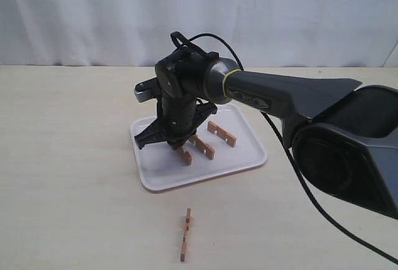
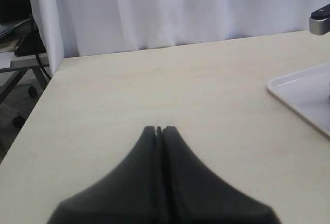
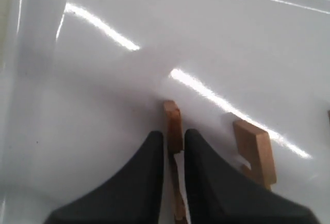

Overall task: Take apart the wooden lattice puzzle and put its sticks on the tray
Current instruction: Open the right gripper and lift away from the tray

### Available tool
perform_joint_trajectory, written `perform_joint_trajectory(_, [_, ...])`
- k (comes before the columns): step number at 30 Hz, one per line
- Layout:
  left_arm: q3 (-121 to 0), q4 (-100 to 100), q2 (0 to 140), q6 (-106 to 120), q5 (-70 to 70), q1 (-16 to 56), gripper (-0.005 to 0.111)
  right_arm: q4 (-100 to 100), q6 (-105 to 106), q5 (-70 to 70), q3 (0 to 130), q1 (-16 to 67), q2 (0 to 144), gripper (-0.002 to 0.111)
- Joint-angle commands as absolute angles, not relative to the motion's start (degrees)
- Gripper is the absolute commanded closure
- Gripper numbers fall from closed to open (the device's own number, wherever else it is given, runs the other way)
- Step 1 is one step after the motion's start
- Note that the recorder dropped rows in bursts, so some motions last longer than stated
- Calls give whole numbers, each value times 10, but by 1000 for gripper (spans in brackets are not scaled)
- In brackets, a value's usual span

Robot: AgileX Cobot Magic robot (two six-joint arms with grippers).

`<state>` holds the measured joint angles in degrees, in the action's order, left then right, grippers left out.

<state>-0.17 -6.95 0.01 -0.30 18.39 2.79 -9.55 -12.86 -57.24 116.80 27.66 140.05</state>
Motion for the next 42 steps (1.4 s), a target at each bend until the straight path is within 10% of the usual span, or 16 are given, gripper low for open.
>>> perform_joint_trajectory(1, [0,-69,0,-8,176,32,107,-95,-132,-565,1172,274,1401,81])
perform_joint_trajectory(11, [0,-69,0,-8,176,32,107,-97,-133,-556,1172,274,1371,63])
perform_joint_trajectory(42, [0,-70,0,-8,176,32,107,-86,-159,-700,1115,347,1277,70])
